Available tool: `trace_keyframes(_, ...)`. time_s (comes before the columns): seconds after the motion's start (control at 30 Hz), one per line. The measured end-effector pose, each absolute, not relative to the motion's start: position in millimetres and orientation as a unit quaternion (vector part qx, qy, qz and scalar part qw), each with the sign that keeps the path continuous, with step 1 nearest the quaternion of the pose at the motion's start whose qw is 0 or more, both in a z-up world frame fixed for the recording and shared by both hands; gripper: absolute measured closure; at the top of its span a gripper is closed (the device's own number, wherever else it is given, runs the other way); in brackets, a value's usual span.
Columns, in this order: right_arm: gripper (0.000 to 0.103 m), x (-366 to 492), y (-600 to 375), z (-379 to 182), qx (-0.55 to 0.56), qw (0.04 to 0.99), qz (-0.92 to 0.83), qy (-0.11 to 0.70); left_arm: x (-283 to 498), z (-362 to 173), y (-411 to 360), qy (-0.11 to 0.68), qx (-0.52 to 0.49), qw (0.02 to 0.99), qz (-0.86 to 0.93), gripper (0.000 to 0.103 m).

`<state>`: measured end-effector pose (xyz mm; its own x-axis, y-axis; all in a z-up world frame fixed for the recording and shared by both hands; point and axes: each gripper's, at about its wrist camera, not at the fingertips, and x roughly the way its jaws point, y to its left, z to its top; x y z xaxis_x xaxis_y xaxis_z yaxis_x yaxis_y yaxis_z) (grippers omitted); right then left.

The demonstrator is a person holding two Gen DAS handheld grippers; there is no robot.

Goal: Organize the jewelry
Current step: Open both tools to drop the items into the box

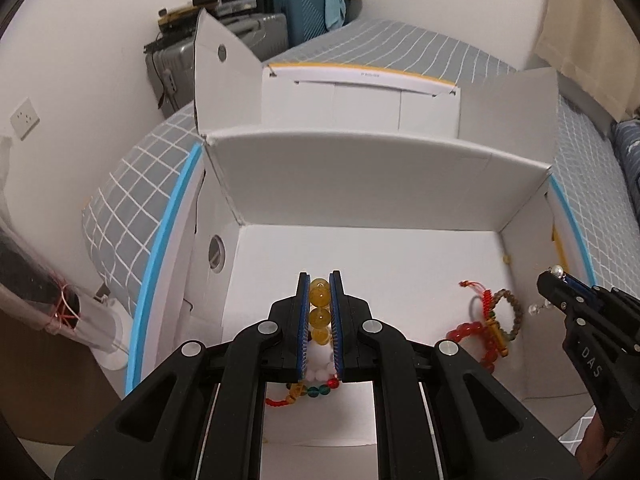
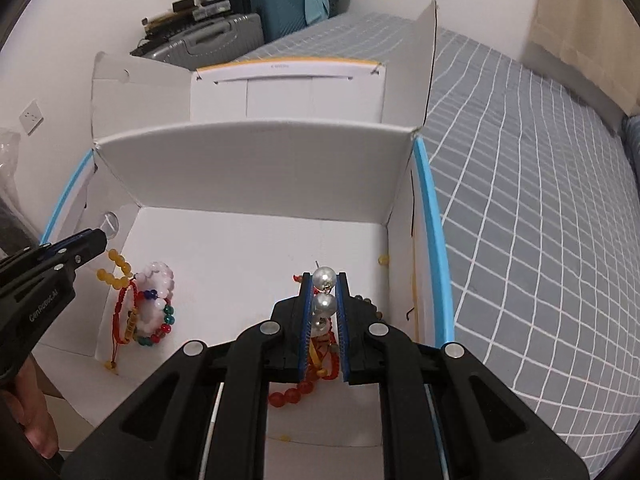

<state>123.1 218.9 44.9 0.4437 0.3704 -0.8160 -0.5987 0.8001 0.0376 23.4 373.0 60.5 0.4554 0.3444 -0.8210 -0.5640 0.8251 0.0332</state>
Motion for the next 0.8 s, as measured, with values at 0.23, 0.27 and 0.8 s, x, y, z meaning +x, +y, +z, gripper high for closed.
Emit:
trace_keyframes(0.23, 0.092, 129, 224, 33, -0.128, 0.832, 0.280, 0.461, 24, 52, 379, 0.457, -0.128, 0.837, 0.271, 0.093)
trace_keyframes(0.27, 0.092, 129, 225, 32, -0.128, 0.831, 0.280, 0.463, 25, 52, 378, 0.458, -0.128, 0.837, 0.271, 0.092)
trace_keyframes(0.8, 0.012, 81, 207, 79, -0.116, 0.872, 0.302, 0.367, -29, 98, 356, 0.373, -0.106, 0.868, 0.310, 0.011)
